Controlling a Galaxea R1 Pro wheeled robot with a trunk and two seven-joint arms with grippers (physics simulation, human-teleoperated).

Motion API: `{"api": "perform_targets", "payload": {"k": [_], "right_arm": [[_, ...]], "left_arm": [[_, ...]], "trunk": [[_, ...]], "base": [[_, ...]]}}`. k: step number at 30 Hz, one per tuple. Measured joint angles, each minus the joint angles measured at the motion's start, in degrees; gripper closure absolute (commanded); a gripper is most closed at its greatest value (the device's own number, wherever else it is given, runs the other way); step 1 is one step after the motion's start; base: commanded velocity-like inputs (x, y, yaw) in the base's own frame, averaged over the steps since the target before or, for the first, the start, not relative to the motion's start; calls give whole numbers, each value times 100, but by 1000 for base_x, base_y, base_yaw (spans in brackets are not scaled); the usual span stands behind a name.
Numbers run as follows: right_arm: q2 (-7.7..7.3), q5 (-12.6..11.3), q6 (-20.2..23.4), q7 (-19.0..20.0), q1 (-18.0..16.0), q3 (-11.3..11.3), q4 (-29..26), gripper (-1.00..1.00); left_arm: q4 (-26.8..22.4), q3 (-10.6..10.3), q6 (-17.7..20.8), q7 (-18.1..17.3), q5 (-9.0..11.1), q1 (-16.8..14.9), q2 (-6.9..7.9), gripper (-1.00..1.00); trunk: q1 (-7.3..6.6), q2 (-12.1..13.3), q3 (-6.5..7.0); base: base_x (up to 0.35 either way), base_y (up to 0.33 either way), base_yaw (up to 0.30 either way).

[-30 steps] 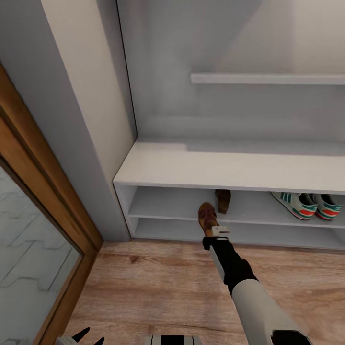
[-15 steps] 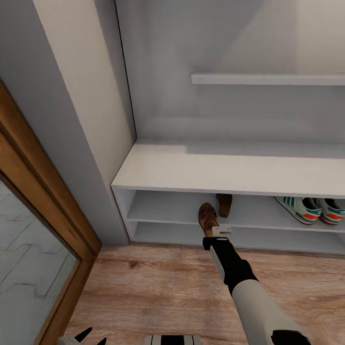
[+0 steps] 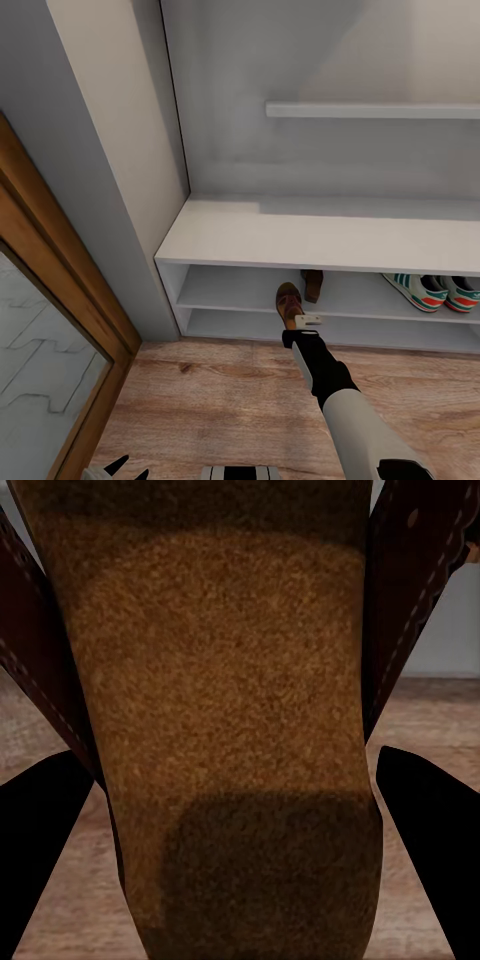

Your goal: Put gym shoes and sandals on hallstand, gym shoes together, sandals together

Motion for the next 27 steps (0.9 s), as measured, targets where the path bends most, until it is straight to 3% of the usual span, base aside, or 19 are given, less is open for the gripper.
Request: {"api": "perform_targets", "payload": {"k": [16,18,20,23,27], "right_arm": [[0,-4,126,-33,-36,-15,-450,100],[0,-16,653,-36,-93,-15,-474,100],[0,-111,917,-37,-166,-14,-597,100],[1,-398,1031,-25,-194,-16,-679,100],[1,-535,1057,-17,-201,-15,-683,100]], "left_arm": [[-20,0,1,29,-12,0,-81,-100],[-21,0,1,33,-16,0,-85,-100],[-20,0,1,35,-17,0,-87,-100],[-21,0,1,37,-18,0,-88,-100],[-21,0,1,36,-18,0,-88,-100]], "trunk": [[0,0,0],[0,0,0],[0,0,0],[0,0,0],[0,0,0]], "base": [[0,0,0],[0,0,0],[0,0,0],[0,0,0],[1,0,0]]}}
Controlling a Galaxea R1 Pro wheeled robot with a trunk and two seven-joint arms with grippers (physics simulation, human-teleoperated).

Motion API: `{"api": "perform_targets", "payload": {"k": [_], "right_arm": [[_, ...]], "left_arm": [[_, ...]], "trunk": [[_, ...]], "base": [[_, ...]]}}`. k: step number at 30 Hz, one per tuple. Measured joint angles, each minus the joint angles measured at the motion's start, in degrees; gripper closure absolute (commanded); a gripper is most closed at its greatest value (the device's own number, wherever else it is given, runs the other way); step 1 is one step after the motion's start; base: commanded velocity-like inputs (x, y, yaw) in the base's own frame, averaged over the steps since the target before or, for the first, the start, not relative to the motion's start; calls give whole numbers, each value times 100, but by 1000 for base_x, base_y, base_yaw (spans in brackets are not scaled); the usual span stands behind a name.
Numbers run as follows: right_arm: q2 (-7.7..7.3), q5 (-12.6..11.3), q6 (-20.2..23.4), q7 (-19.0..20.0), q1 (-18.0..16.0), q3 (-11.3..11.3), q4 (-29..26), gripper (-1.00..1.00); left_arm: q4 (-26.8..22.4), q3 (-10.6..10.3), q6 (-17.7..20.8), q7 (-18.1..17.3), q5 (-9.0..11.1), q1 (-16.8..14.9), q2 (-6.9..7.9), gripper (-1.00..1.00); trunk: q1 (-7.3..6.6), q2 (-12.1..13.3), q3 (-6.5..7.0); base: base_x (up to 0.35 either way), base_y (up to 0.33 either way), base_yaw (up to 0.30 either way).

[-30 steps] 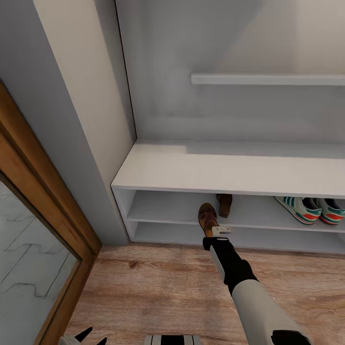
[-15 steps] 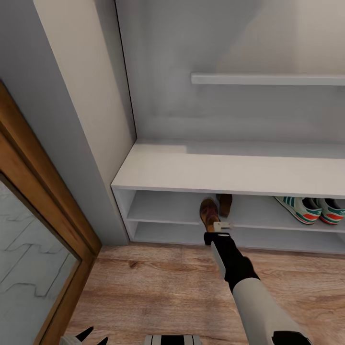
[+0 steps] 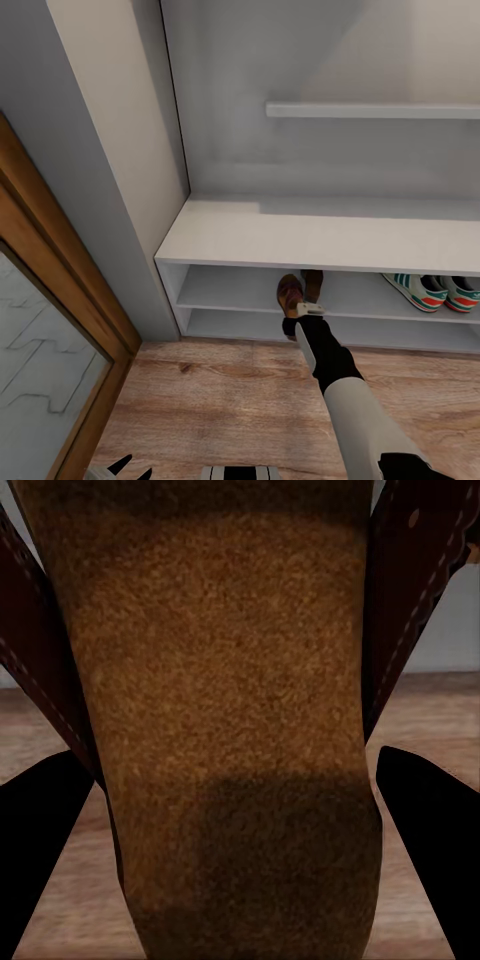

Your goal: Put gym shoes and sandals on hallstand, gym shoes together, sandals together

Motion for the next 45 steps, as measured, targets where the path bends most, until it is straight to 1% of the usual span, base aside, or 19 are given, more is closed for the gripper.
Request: {"api": "perform_targets", "payload": {"k": [6,14,20,45], "right_arm": [[0,-53,0,3,-3,4,20,100],[0,-54,0,3,-1,2,2,100],[0,-55,0,3,-2,1,-5,100],[0,-49,0,4,-1,-5,-15,100]], "left_arm": [[0,0,0,0,0,0,0,-100],[0,0,-1,-6,0,0,0,-100],[0,0,-5,-12,0,0,0,-100],[0,0,-6,-27,0,0,-9,-100]], "trunk": [[-2,0,0],[0,0,0],[-2,0,0],[-1,0,0]], "base": [[121,0,0],[43,0,0],[206,0,0],[84,0,0]]}}
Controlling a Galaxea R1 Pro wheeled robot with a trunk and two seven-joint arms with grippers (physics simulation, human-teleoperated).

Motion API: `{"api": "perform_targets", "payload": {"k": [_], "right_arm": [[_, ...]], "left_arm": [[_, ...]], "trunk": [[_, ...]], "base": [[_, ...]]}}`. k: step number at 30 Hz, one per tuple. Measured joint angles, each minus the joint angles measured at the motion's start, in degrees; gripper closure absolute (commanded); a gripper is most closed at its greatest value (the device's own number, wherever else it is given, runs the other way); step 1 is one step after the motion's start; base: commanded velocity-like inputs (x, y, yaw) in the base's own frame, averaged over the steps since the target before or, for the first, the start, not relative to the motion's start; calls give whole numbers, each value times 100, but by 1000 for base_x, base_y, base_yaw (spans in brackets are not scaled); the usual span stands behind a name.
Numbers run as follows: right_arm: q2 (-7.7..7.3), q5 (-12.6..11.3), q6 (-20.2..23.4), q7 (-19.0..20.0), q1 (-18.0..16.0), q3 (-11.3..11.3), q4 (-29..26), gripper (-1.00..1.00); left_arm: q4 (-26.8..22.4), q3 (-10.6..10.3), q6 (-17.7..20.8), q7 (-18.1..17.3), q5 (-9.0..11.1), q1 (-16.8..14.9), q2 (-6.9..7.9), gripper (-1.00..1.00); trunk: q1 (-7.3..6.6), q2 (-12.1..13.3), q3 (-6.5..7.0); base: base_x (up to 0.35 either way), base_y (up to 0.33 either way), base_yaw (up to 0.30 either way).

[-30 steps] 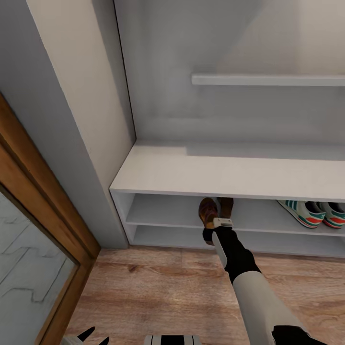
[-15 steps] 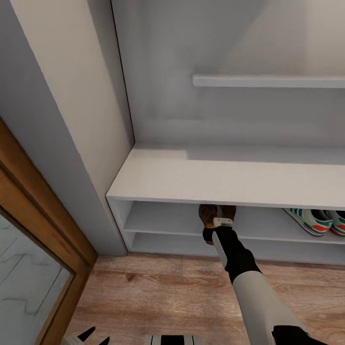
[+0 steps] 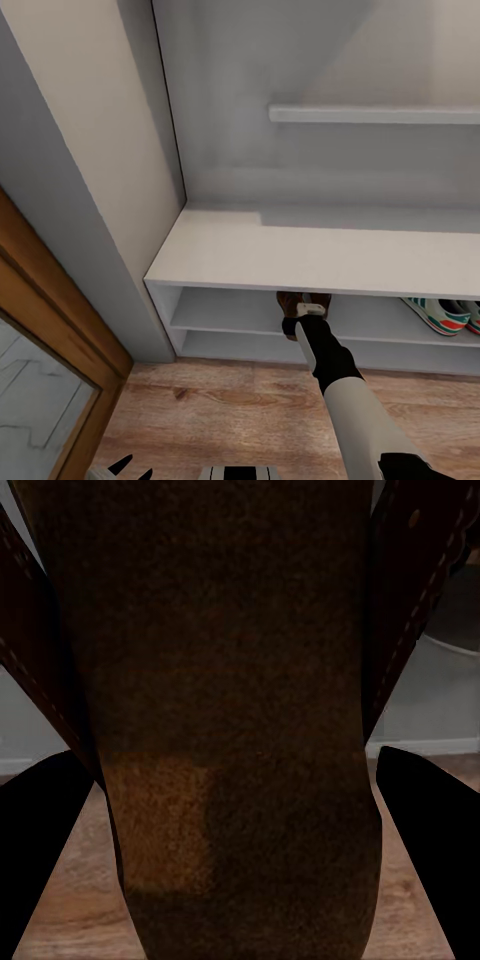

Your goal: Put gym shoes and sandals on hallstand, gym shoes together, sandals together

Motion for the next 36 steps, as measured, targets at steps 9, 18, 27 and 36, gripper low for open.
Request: {"api": "perform_targets", "payload": {"k": [9,18,27,36], "right_arm": [[0,1,0,-1,0,-6,0,100],[0,2,0,2,-3,-8,4,100],[0,1,0,3,0,-8,4,100],[0,1,0,4,-2,-8,7,100]], "left_arm": [[0,0,3,0,0,0,0,-100],[0,0,2,0,0,0,0,-100],[0,0,4,0,0,0,0,-100],[0,0,6,0,0,0,0,-100]], "trunk": [[0,0,0],[1,0,0],[0,0,0],[1,0,0]], "base": [[51,0,0],[56,0,0],[103,0,0],[12,0,0]]}}
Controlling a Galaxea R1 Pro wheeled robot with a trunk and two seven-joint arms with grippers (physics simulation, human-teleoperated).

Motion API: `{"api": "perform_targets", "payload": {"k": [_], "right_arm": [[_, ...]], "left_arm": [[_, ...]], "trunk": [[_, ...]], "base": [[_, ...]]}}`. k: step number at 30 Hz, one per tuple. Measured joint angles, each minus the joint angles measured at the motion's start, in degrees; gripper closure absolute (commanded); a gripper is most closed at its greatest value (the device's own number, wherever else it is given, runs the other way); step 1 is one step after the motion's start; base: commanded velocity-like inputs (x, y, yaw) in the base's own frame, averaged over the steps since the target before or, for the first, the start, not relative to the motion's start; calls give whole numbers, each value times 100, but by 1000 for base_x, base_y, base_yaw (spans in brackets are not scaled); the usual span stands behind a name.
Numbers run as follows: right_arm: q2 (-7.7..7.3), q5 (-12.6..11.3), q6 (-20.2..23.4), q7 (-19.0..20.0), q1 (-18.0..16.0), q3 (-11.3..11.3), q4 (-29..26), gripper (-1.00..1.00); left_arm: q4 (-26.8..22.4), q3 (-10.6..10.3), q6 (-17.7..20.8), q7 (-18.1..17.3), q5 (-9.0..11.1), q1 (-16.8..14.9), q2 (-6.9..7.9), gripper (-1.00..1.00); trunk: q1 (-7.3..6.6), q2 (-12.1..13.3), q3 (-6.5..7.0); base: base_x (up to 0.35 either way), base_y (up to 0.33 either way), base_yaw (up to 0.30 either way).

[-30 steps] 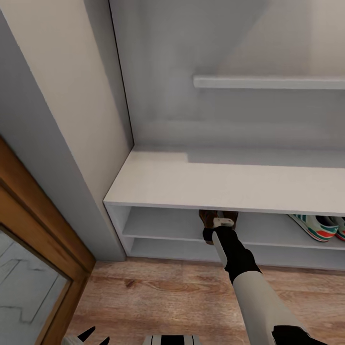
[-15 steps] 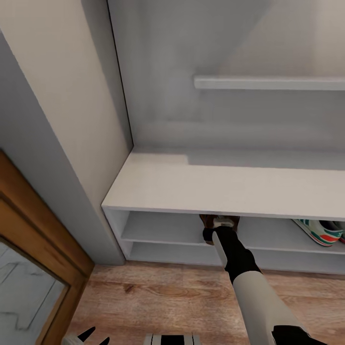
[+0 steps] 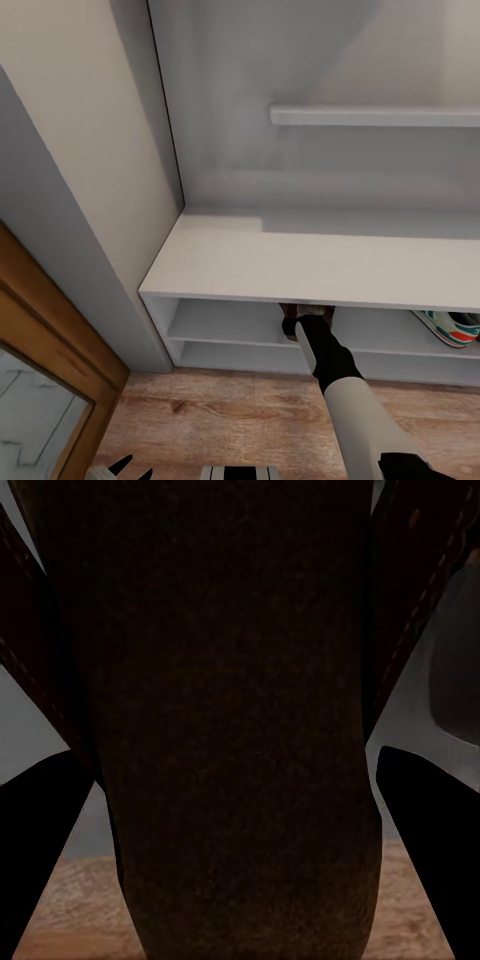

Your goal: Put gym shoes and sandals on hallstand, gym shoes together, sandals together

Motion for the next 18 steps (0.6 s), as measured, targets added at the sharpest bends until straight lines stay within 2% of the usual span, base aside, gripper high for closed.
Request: {"api": "perform_targets", "payload": {"k": [12,13,18], "right_arm": [[0,0,0,1,-1,0,-5,100],[0,0,0,0,0,0,-4,-100],[0,0,0,-2,-1,-3,1,-100]], "left_arm": [[0,0,-3,0,0,0,0,-100],[0,0,-2,0,0,0,0,-100],[0,0,-3,0,0,0,0,-100]], "trunk": [[0,0,0],[0,0,0],[0,0,0]], "base": [[47,0,0],[2,0,0],[0,0,0]]}}
